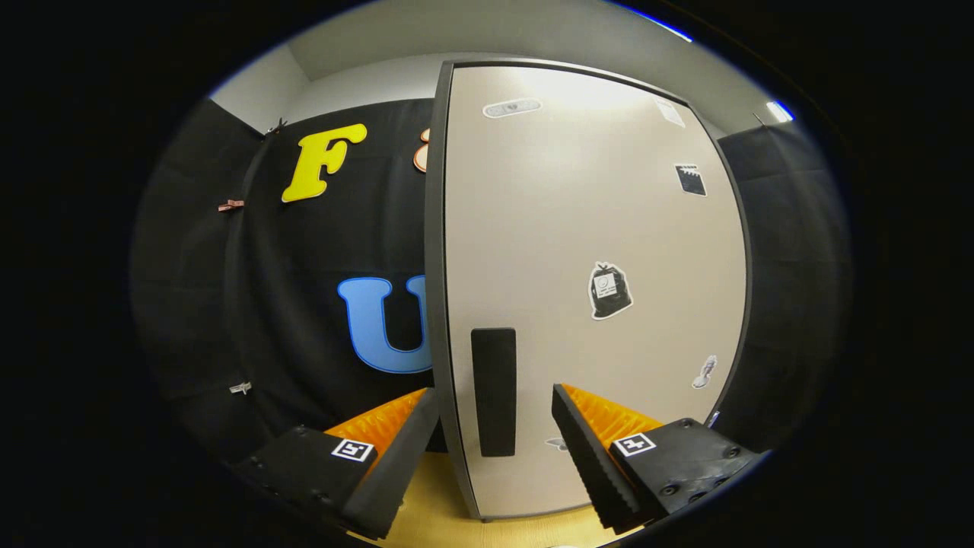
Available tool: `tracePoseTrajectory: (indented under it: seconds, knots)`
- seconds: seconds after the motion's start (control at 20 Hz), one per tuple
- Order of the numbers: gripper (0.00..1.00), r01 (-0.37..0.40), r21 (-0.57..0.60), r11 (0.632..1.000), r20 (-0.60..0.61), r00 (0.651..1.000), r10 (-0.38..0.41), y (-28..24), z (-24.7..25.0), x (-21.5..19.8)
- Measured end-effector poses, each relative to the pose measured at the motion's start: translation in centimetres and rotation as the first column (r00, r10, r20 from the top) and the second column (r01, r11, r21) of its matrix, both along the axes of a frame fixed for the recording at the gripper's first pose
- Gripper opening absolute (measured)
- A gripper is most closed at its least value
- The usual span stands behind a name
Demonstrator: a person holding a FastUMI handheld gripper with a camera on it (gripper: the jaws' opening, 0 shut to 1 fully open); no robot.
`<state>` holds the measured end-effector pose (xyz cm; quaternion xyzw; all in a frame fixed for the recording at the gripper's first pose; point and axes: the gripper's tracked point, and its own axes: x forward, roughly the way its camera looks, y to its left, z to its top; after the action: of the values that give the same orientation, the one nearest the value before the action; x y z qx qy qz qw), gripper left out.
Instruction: Open the shoe cabinet door, grab the shoes and put them into the shoe cabinet, then close the shoe cabinet door.
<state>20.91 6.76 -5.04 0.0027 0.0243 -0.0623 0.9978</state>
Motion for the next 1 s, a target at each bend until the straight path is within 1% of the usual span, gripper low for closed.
tracePoseTrajectory:
  seconds: [0.15,0.2,0.3,0.4,0.45,0.55,1.0]
  knots:
    - [0.98,0.015,-0.001,1.000,-0.011,1.000,-0.015,-0.4,-0.7,1.5]
    - [0.96,0.021,-0.001,1.000,-0.012,1.000,-0.021,-0.6,-0.8,2.0]
    - [0.85,0.029,-0.008,1.000,-0.019,0.999,-0.030,-0.9,-1.1,2.2]
    - [0.84,0.034,-0.010,0.999,-0.025,0.999,-0.034,-1.0,-1.3,2.5]
    - [0.81,0.038,-0.010,0.999,-0.023,0.999,-0.038,-1.0,-1.3,2.4]
    - [0.58,0.040,-0.009,0.999,-0.015,0.999,-0.040,-1.0,-1.1,2.6]
    - [0.58,0.050,-0.023,0.998,-0.046,0.998,-0.051,-1.1,-2.0,3.3]
